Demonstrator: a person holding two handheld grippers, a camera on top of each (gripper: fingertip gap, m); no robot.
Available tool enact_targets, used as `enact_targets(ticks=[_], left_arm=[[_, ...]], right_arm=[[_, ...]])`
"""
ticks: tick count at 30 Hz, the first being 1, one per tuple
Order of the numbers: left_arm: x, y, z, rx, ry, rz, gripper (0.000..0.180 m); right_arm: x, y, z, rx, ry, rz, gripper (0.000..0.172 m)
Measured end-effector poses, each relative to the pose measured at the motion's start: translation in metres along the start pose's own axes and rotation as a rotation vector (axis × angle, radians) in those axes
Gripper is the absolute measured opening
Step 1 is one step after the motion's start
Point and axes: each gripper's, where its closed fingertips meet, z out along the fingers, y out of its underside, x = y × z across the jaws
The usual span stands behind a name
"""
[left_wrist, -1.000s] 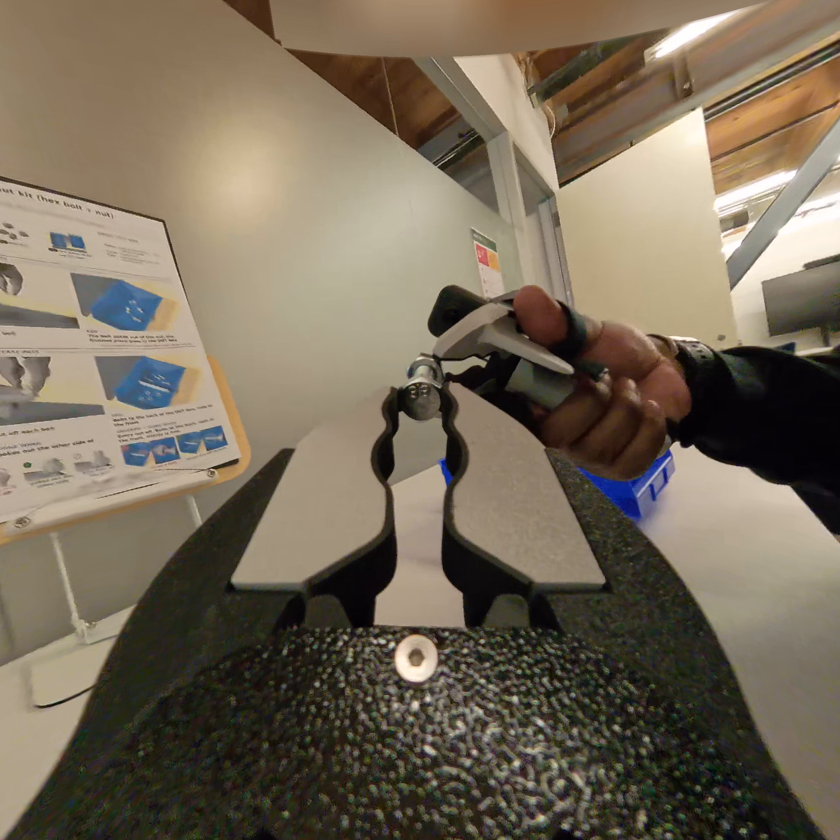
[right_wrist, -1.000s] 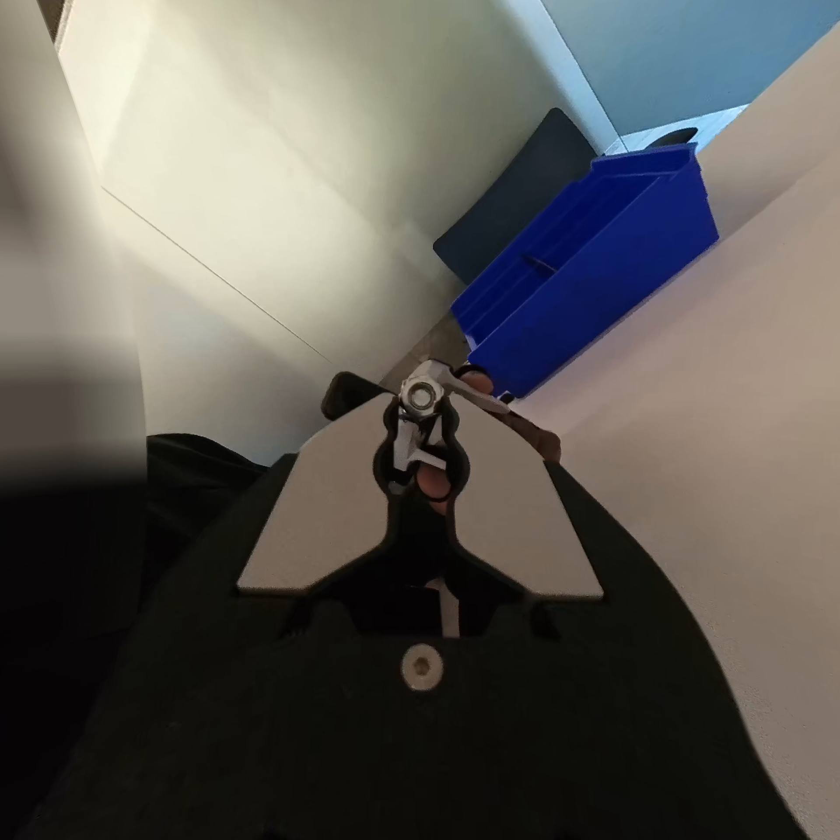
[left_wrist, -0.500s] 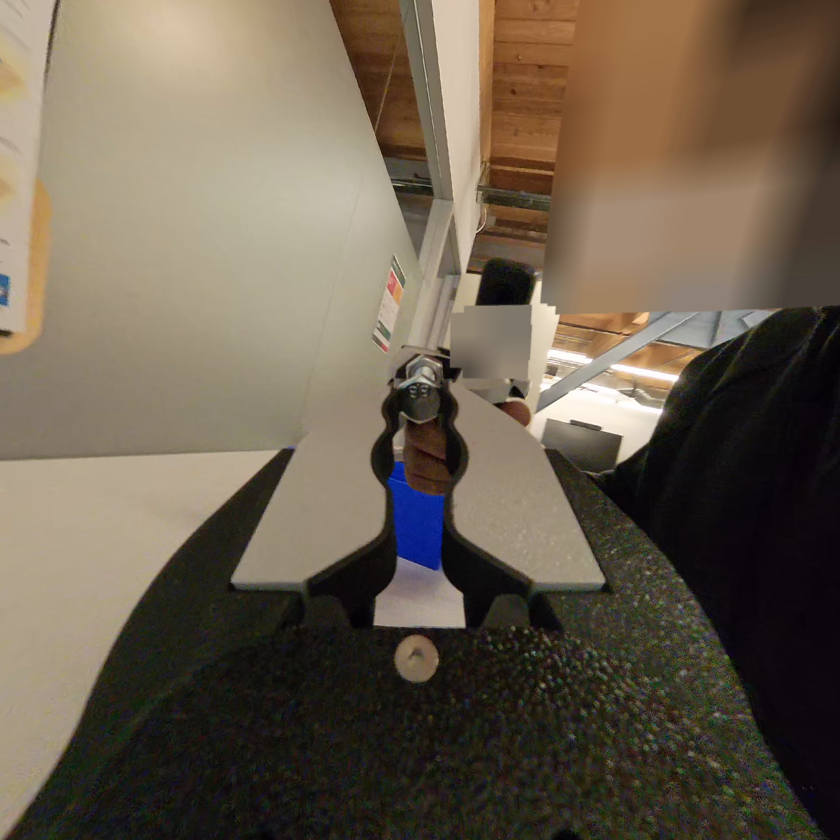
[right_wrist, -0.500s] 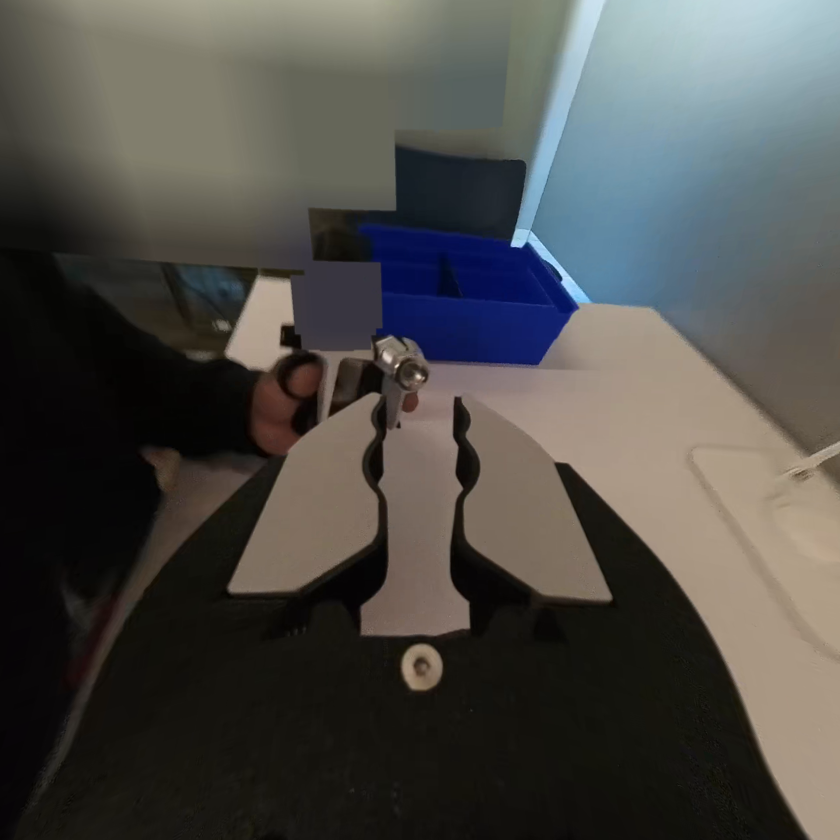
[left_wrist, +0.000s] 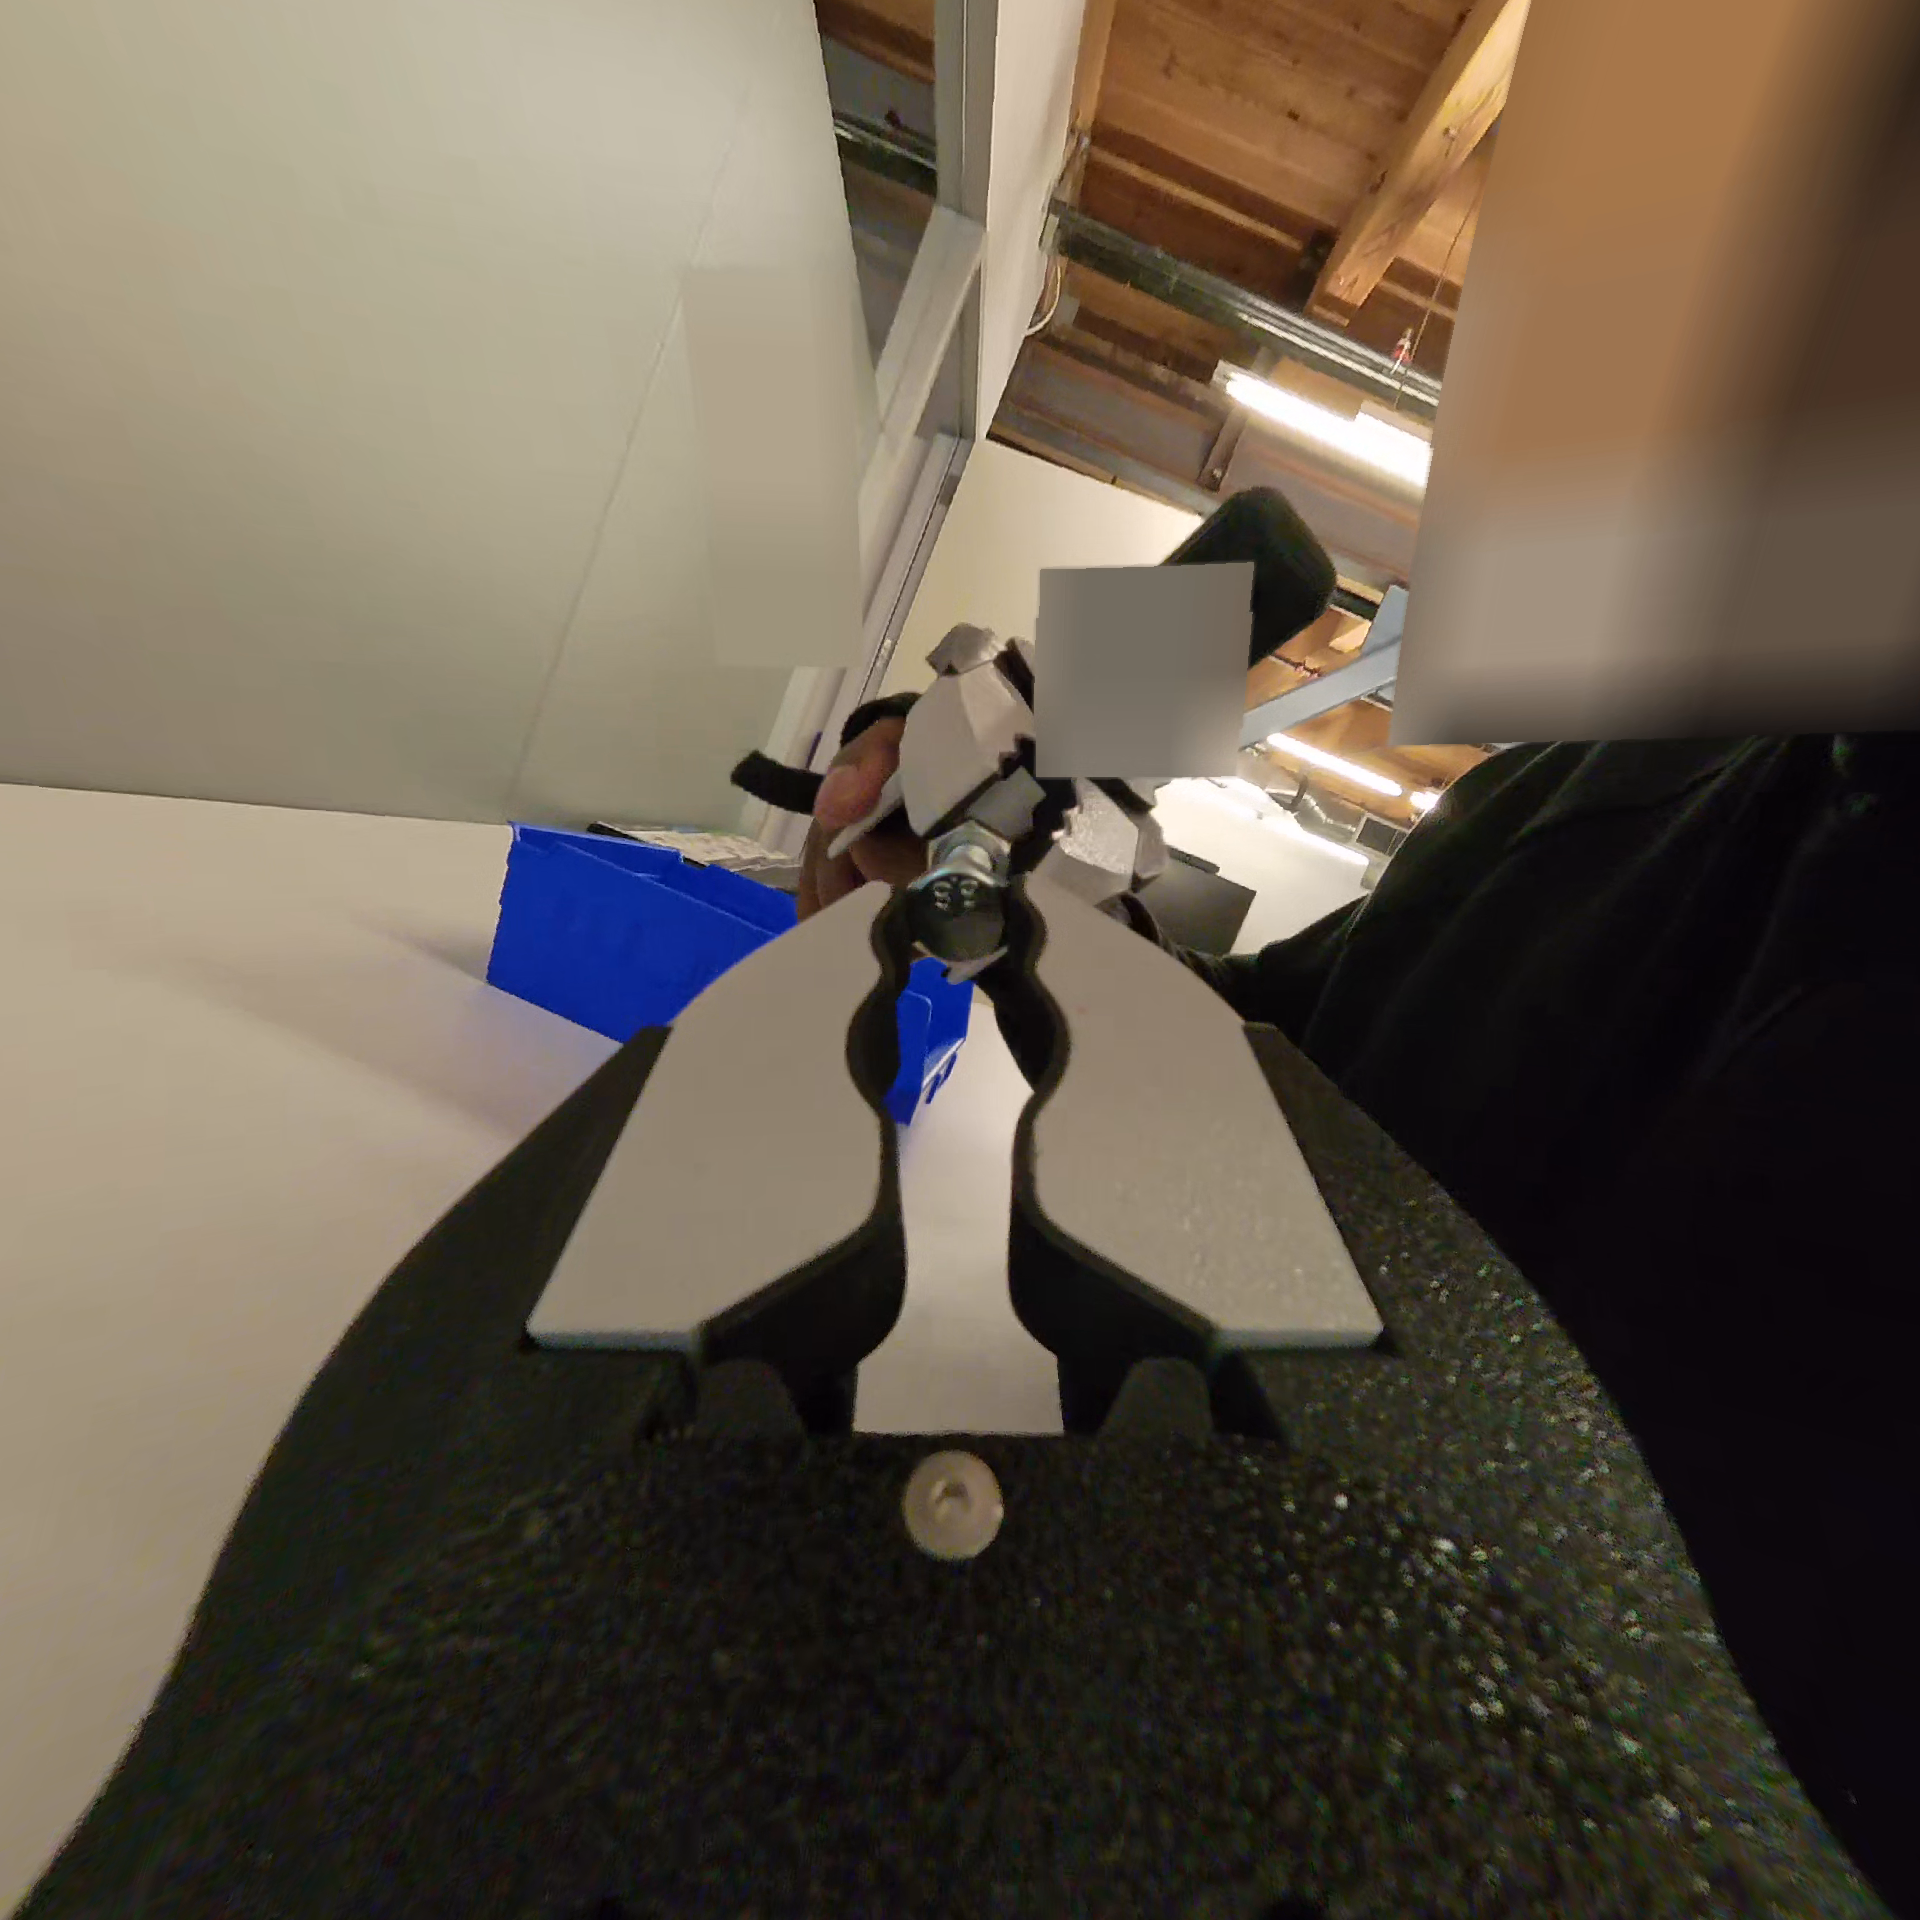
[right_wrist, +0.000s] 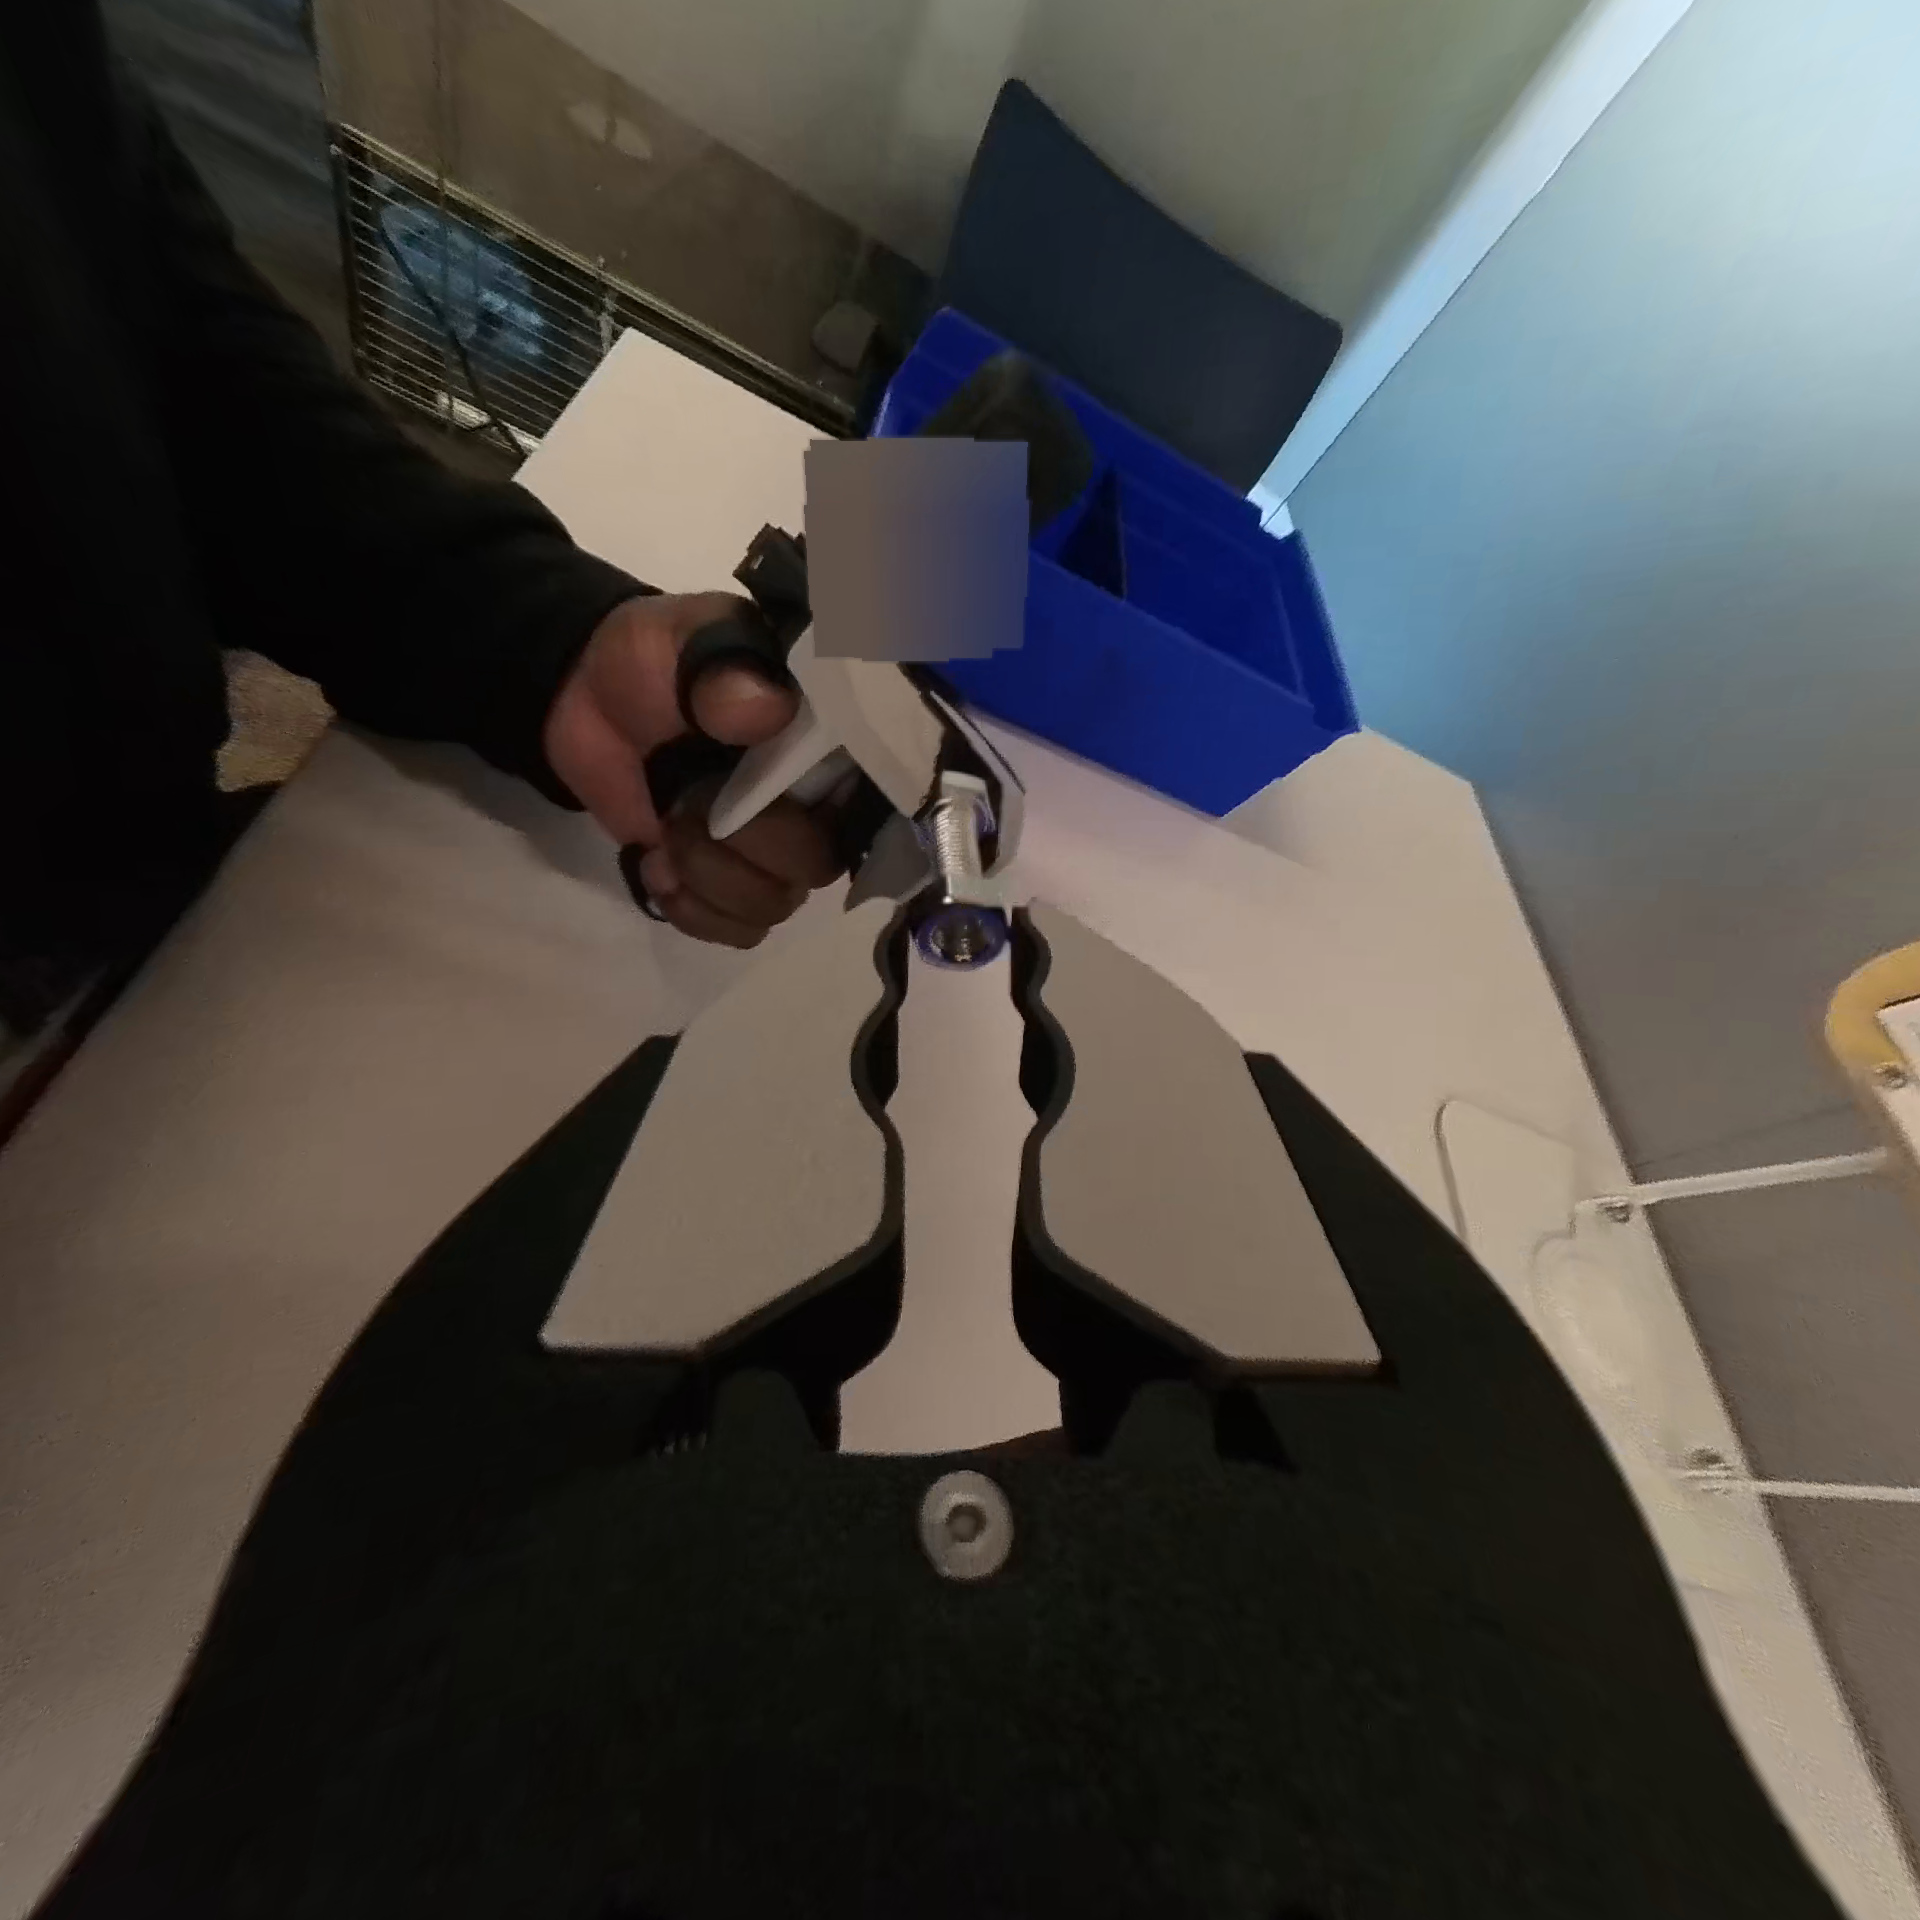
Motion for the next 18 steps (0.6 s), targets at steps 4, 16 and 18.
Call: enact_targets(ticks=[4,16,18], left_arm=[[0.0,0.01,-0.001,-0.096,-0.009,0.129,0.017],[-0.011,-0.007,-0.002,0.007,-0.031,0.042,0.017],[-0.012,-0.006,-0.002,0.021,-0.021,-0.029,0.017]], right_arm=[[-0.006,0.007,-0.001,-0.018,-0.129,0.356,0.018],[0.013,0.014,-0.01,0.108,0.05,0.394,0.037],[0.011,0.016,-0.009,0.043,0.133,0.139,0.037]])
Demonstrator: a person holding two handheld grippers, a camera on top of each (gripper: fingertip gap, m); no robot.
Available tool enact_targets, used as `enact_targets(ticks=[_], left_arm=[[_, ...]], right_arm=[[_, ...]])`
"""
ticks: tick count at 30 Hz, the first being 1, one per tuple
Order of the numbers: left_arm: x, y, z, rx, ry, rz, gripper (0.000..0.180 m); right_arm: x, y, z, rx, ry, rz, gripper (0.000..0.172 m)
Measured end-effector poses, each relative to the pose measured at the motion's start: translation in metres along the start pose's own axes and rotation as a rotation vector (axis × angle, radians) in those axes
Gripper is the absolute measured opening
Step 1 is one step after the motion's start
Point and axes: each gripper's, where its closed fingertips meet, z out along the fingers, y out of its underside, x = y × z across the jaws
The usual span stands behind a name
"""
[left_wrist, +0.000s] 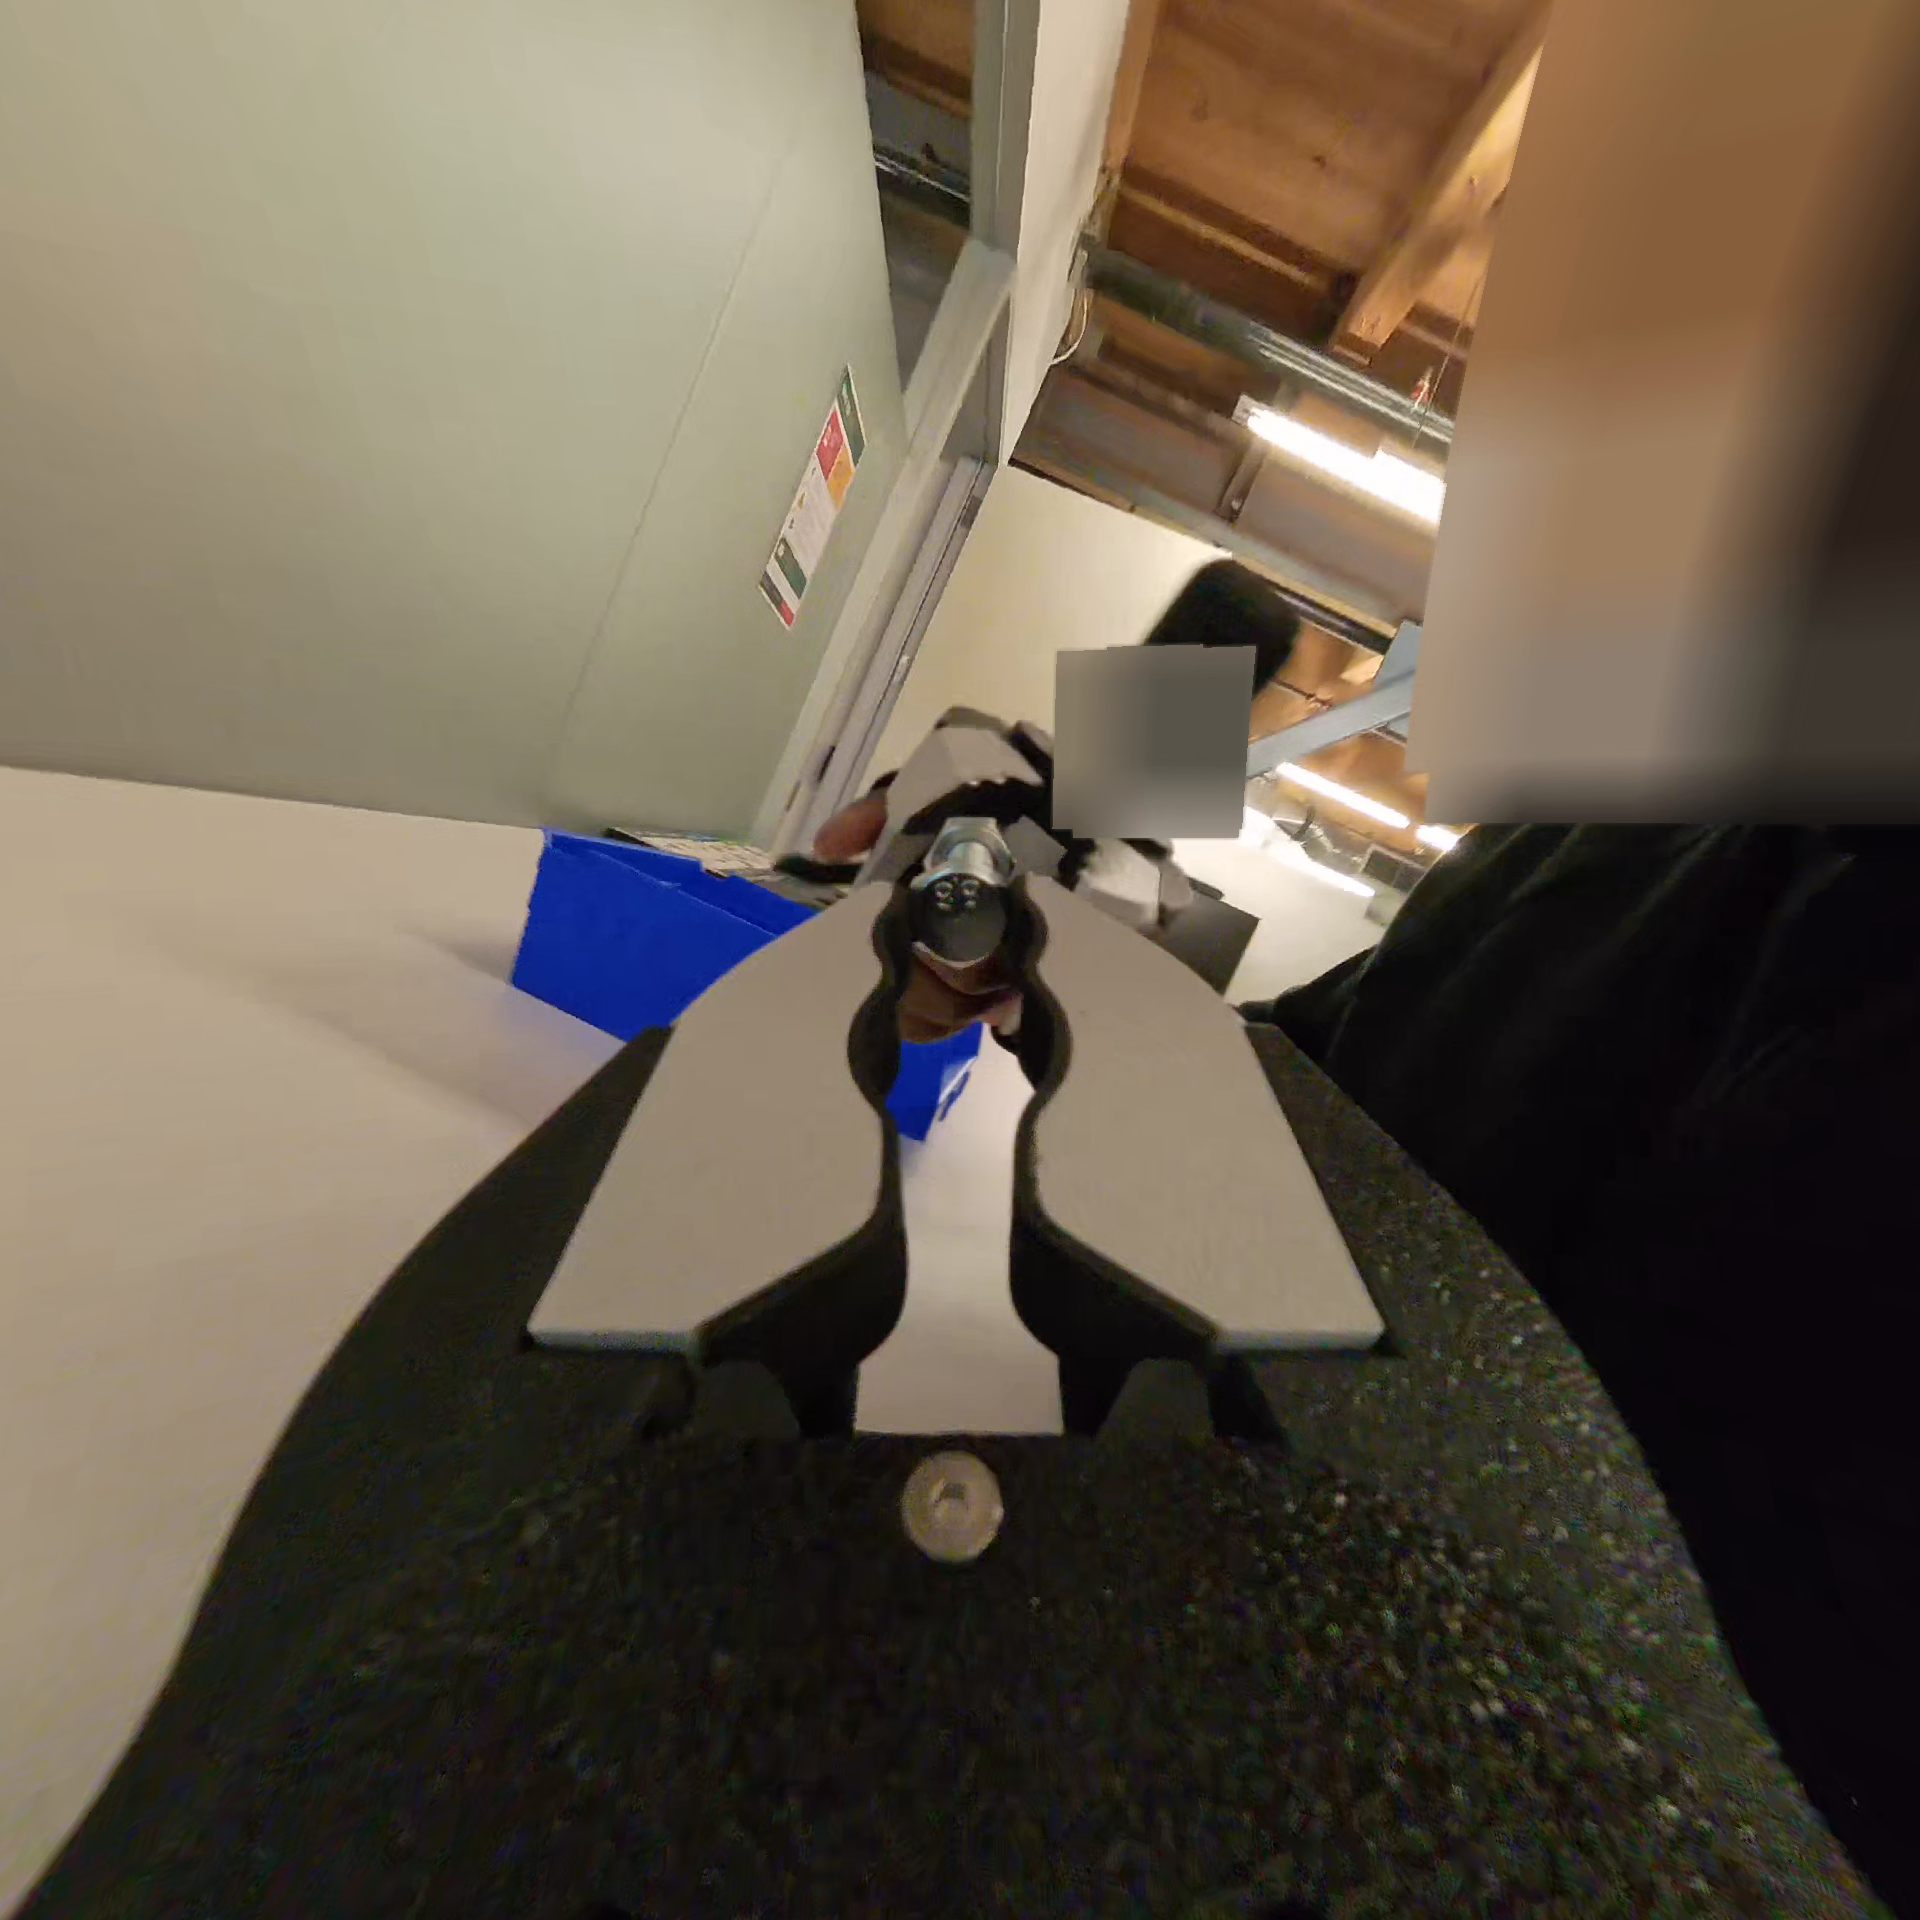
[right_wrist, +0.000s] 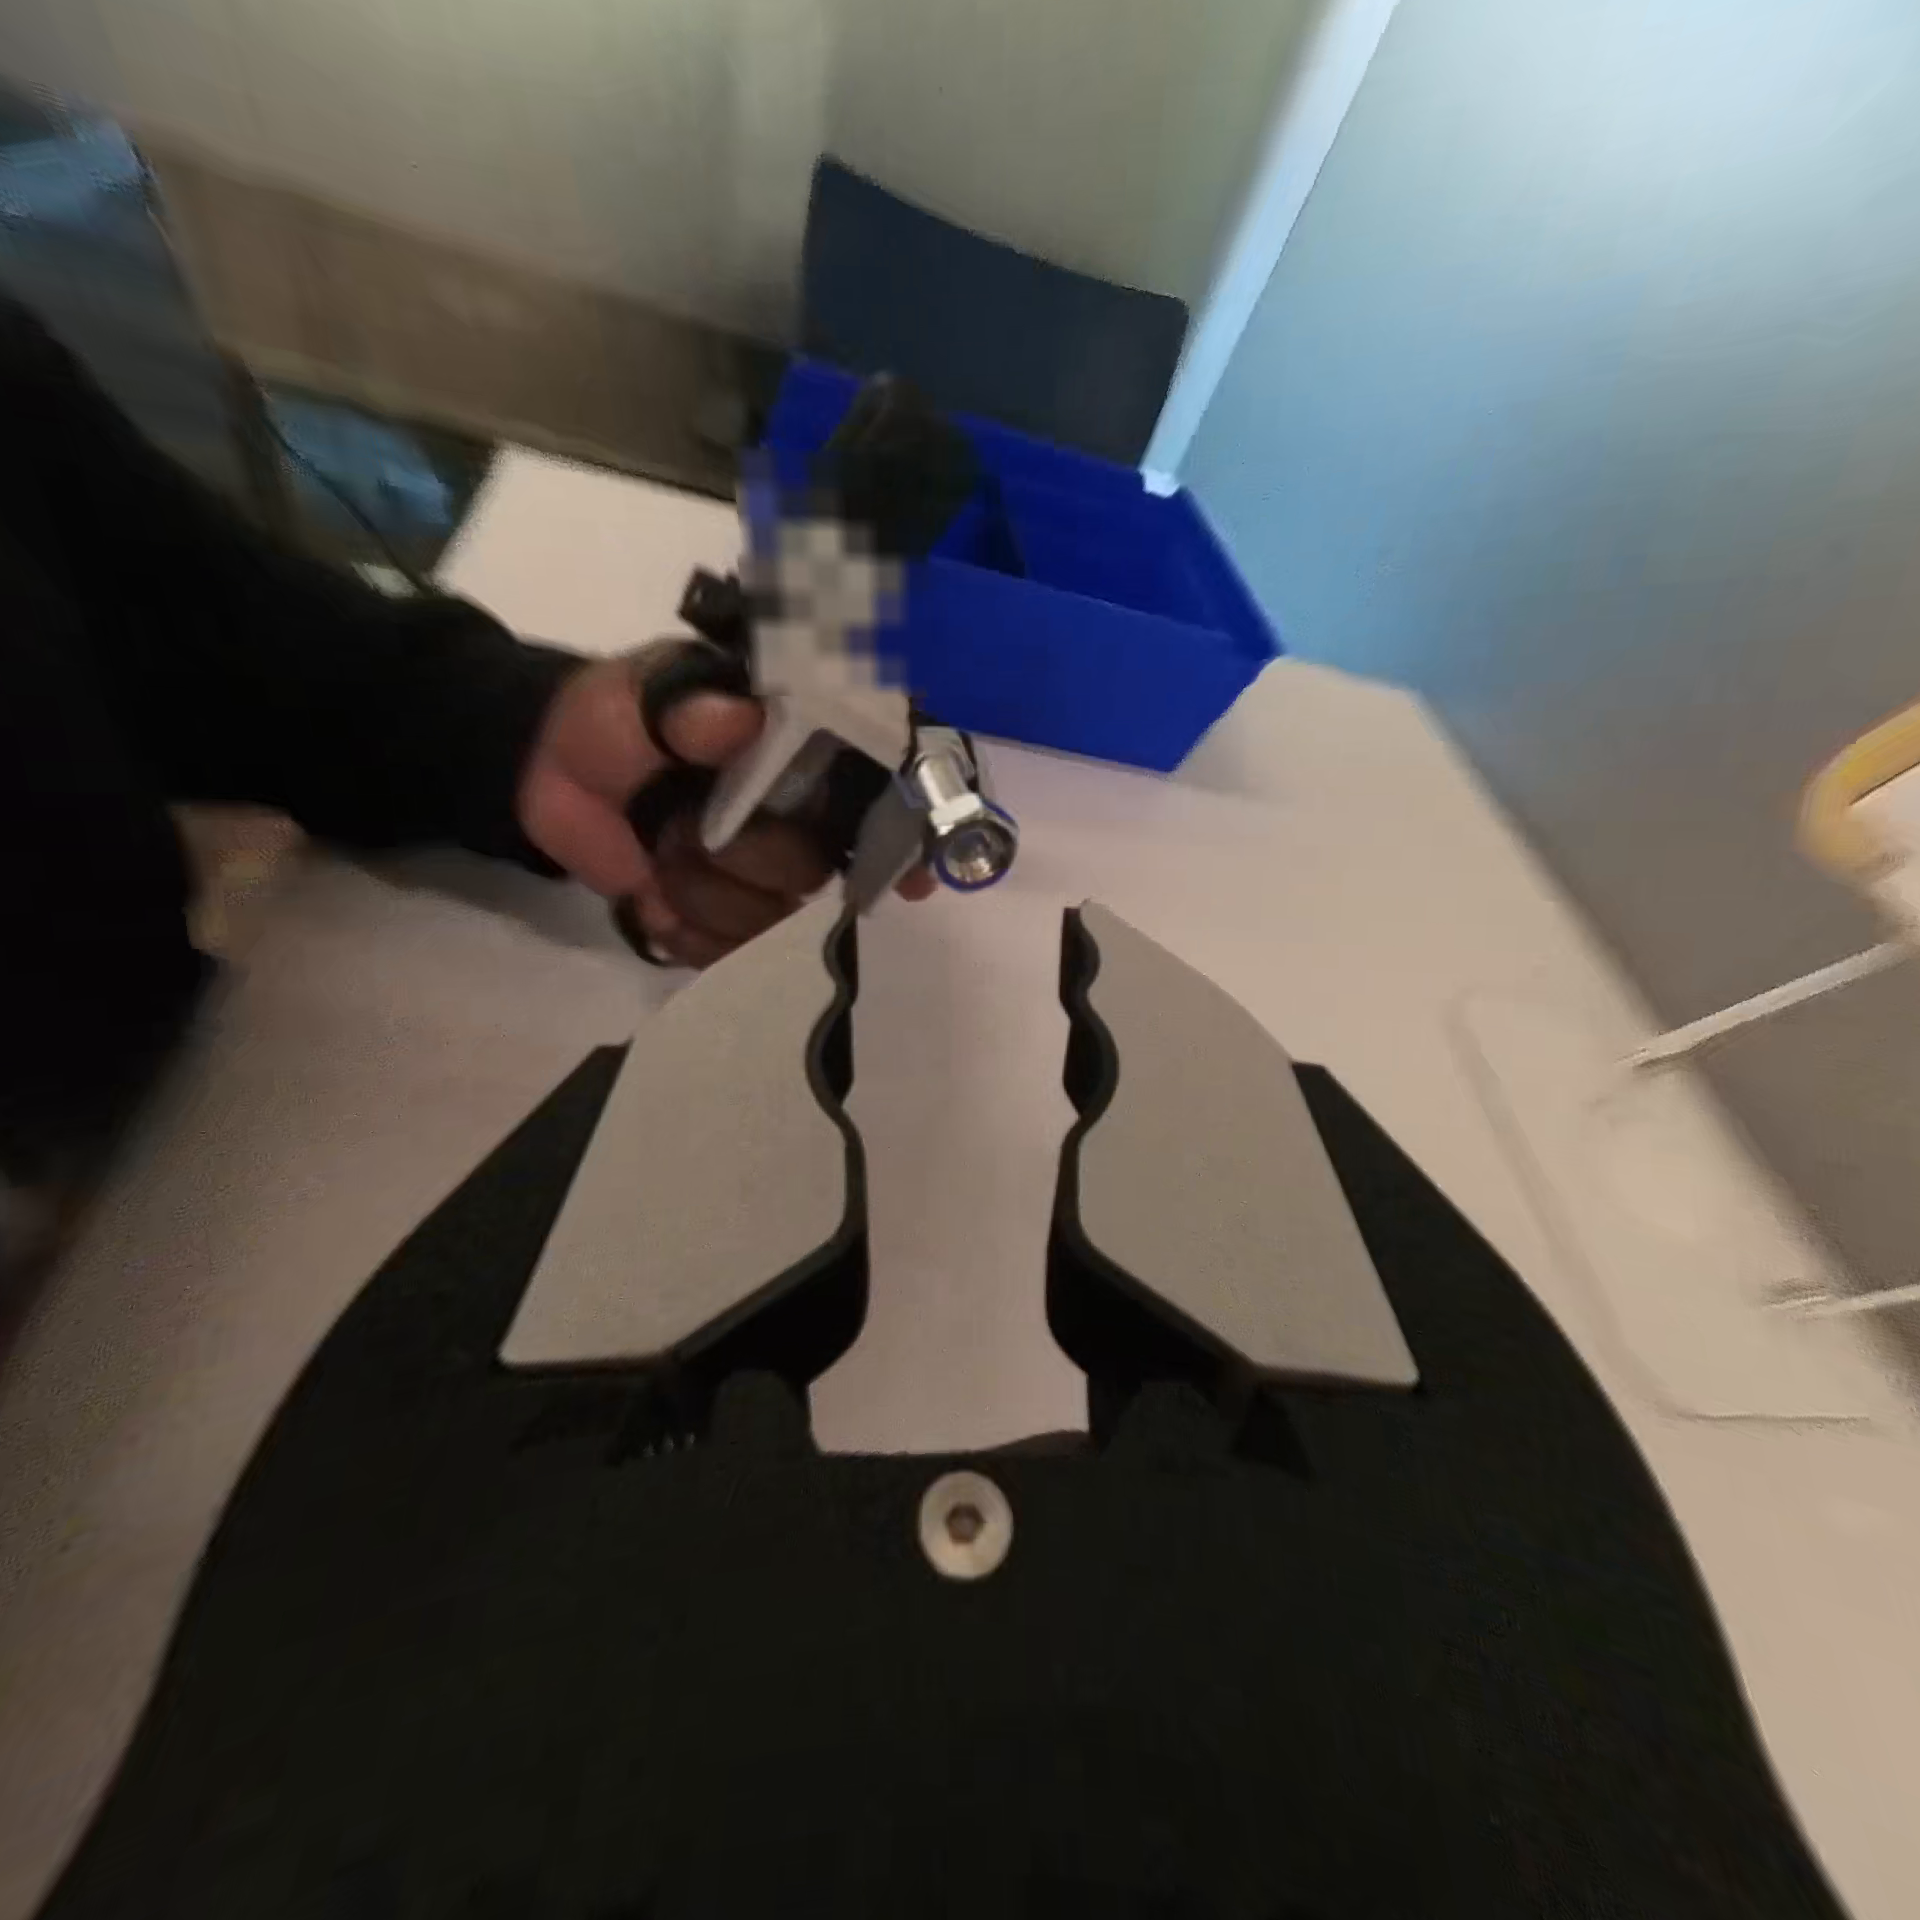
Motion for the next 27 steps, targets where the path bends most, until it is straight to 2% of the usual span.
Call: enact_targets(ticks=[3,5,7,8,10,13,14,16,18,21,23,25,27], left_arm=[[0.0,0.007,0.003,-0.033,0.009,-0.059,0.017],[0.0,0.013,0.006,-0.063,0.017,-0.077,0.017],[0.001,0.019,0.008,-0.092,0.021,-0.074,0.017],[0.001,0.019,0.008,-0.095,0.016,-0.06,0.017],[0.0,0.023,0.007,-0.129,-0.002,0.004,0.017],[0.002,0.031,0.004,-0.201,-0.015,0.176,0.017],[0.003,0.031,0.004,-0.213,-0.017,0.214,0.017],[0.004,0.026,0.005,-0.187,-0.018,0.216,0.017],[0.0,0.02,0.005,-0.144,-0.033,0.143,0.017],[-0.005,0.016,0.003,-0.102,-0.031,0.013,0.017],[-0.007,0.019,0.003,-0.114,-0.029,-0.032,0.017],[-0.008,0.024,0.004,-0.143,-0.028,-0.056,0.017],[-0.005,0.028,0.006,-0.167,-0.012,-0.069,0.017]], right_arm=[[-0.006,0.001,0.004,-0.023,0.032,-0.169,0.037],[-0.005,0.003,0.006,-0.033,0.036,-0.162,0.035],[-0.004,0.007,0.008,-0.06,0.021,-0.137,0.019],[-0.004,0.009,0.008,-0.068,0.007,-0.102,0.019],[-0.007,0.013,0.008,-0.1,-0.061,0.094,0.019],[-0.015,0.015,0.008,-0.104,-0.26,0.669,0.019],[-0.016,0.014,0.007,-0.076,-0.316,0.808,0.019],[-0.015,0.01,0.006,0.0,-0.36,0.874,0.018],[-0.01,0.013,0.006,0.02,-0.28,0.702,0.029],[0.001,0.013,0.003,0.014,-0.039,0.218,0.039],[-0.002,0.012,0.002,-0.015,0.027,-0.049,0.038],[-0.005,0.015,0.005,-0.057,0.054,-0.178,0.038],[-0.003,0.022,0.009,-0.104,0.067,-0.189,0.028]])
